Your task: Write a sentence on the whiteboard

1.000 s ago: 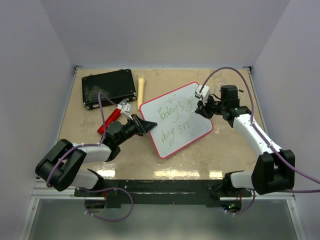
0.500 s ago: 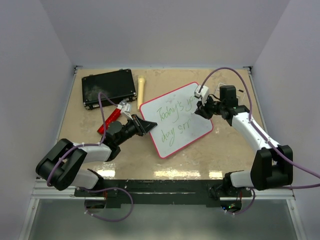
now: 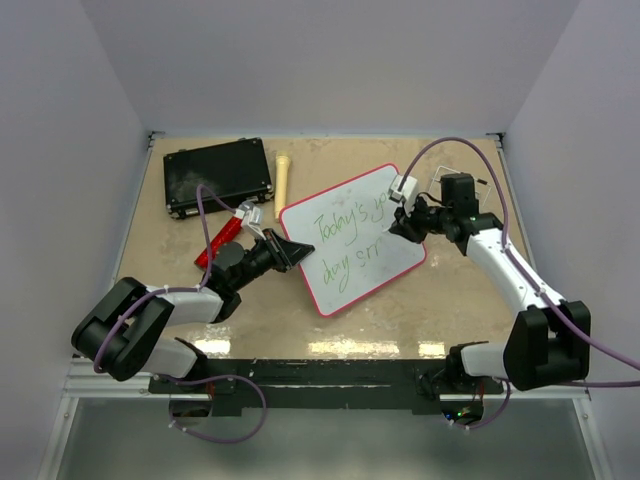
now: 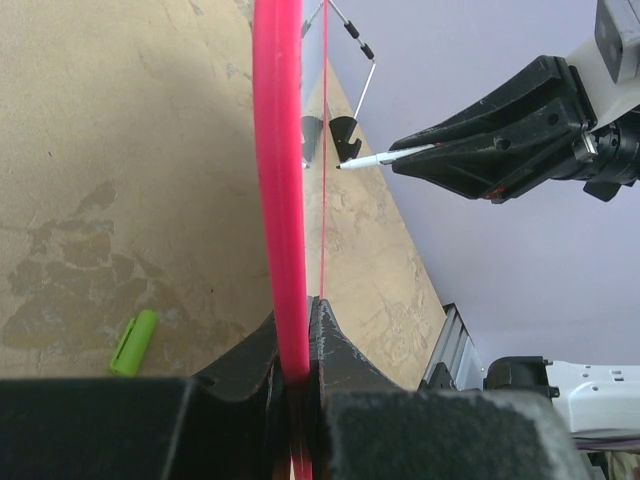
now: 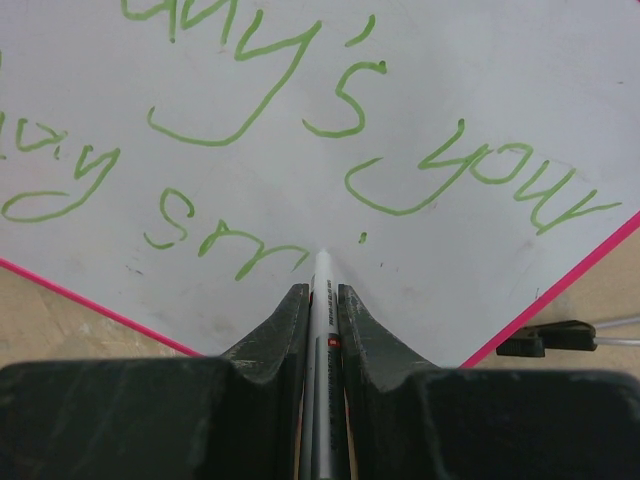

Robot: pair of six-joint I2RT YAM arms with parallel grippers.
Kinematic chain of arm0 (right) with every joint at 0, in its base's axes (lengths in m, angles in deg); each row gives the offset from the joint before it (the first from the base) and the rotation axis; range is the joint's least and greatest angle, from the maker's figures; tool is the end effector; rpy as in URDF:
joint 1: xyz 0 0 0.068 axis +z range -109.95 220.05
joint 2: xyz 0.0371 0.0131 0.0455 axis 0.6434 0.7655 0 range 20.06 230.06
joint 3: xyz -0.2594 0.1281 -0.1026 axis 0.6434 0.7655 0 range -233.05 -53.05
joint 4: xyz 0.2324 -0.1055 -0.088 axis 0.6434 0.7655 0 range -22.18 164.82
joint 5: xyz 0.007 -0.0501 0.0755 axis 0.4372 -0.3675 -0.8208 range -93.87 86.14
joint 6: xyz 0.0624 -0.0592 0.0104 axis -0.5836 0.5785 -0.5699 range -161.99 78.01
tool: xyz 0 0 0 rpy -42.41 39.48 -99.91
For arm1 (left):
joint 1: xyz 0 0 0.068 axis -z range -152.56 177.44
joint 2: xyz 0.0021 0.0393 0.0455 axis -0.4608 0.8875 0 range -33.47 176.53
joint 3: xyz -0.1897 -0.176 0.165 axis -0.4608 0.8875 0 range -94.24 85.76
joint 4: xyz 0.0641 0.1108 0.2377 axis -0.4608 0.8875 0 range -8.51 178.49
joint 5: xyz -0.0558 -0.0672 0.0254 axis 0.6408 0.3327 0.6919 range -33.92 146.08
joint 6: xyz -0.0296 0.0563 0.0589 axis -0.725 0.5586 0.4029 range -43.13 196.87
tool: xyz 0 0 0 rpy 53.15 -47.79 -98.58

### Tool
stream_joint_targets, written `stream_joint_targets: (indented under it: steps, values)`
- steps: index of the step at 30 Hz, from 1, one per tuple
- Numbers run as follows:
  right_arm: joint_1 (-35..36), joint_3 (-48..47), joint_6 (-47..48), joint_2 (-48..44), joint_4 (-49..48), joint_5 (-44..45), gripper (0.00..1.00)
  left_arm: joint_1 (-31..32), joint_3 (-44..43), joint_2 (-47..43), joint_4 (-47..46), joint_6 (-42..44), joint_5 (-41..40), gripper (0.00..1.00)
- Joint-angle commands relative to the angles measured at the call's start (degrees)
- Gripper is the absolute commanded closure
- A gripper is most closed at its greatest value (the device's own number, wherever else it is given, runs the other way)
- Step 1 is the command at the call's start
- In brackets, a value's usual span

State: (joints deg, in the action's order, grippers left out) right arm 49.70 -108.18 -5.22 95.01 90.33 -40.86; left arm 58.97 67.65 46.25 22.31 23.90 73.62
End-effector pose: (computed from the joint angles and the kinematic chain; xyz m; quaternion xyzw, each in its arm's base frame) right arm 0.2896 0.0960 0.2817 -0.4597 0.7467 0.1923 0.4406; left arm 0.2327 -0.1699 0.2066 -0.0291 0.7207 -0.5412 0.4322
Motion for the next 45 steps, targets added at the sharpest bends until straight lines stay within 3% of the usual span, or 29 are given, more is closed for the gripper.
stream_joint_targets:
  steps: [1,29,45]
  values:
    - [0.1,-0.4,1.5,0.6,1.1,-0.9,1.0,0.2,0.1,0.0,-1.2,4.2,0.7,1.0]
    - [0.1,0.7,-1.4,1.0,-2.4,3.6,1.0,0.2,0.0,0.0,-1.3,4.3,0.8,1.0]
    - [0.4,0.5,7.1,2.9,7.4,-0.4,1.0,0.2,-0.1,0.3,-1.4,4.2,0.7,1.0]
